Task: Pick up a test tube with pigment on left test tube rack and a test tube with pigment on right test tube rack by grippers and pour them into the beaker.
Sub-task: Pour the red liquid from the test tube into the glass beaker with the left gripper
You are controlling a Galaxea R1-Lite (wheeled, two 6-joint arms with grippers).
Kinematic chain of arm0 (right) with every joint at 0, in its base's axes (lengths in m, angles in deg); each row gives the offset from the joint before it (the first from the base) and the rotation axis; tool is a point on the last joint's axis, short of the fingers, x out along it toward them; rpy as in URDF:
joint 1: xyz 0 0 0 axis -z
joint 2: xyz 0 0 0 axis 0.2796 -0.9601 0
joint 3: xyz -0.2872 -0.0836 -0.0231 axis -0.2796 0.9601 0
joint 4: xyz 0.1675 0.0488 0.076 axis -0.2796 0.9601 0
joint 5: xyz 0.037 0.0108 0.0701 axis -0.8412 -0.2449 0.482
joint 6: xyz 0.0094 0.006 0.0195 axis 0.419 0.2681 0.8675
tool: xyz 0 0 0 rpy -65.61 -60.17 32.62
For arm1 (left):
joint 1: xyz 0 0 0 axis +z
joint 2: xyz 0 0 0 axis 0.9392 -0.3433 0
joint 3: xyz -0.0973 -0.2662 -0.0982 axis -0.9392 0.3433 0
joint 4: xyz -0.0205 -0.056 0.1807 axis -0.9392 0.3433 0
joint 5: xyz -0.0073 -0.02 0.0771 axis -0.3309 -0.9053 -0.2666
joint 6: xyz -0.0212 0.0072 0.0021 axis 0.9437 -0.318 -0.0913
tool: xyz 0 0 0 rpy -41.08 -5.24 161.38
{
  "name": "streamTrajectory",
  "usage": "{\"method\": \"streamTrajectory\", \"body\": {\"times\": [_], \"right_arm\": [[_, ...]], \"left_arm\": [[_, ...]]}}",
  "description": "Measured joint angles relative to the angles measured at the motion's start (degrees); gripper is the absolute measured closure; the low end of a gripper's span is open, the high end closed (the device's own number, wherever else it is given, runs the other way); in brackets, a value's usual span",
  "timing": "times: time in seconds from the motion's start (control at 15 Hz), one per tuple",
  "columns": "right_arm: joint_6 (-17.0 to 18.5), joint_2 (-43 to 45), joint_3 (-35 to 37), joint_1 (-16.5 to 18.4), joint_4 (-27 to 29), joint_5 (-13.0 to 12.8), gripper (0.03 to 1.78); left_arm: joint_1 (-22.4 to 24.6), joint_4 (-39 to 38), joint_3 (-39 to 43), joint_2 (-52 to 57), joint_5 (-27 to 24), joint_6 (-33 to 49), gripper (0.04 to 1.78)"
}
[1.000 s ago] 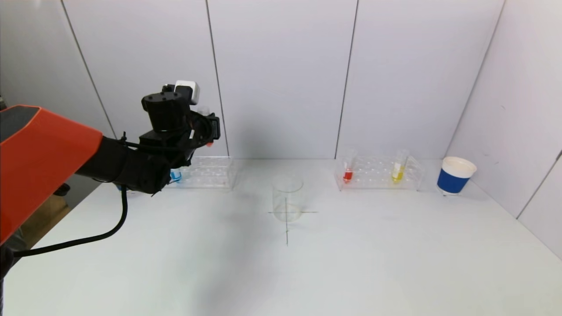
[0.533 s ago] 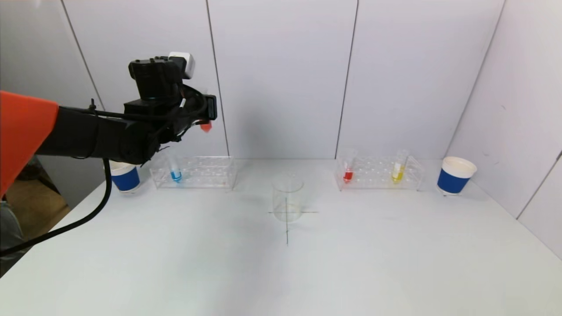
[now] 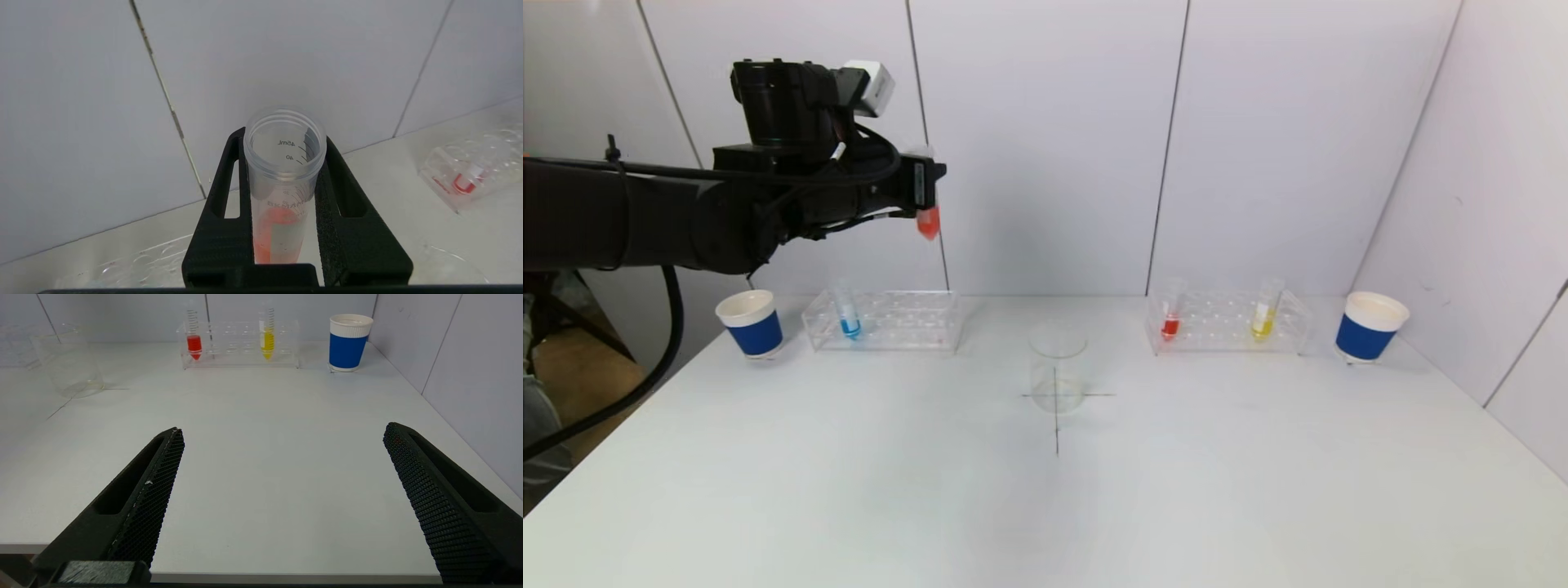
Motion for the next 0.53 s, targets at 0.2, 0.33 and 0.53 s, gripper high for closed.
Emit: {"method": "streamTrajectory", "body": {"times": [0.2, 0.33, 0.53], "right_arm": [[0.0, 0.0, 0.0, 0.0, 0.0, 0.0, 0.04], [0.0, 0.0, 0.0, 0.0, 0.0, 0.0, 0.04], [0.0, 0.0, 0.0, 0.0, 0.0, 0.0, 0.04]], "left_arm": [[0.2, 0.9, 0.1, 1.0, -6.9, -0.5, 1.37], [0.4, 2.9, 0.2, 1.4, -11.2, -0.7, 1.37], [1.2, 3.8, 0.3, 1.5, -19.1, -1.8, 1.37]]}}
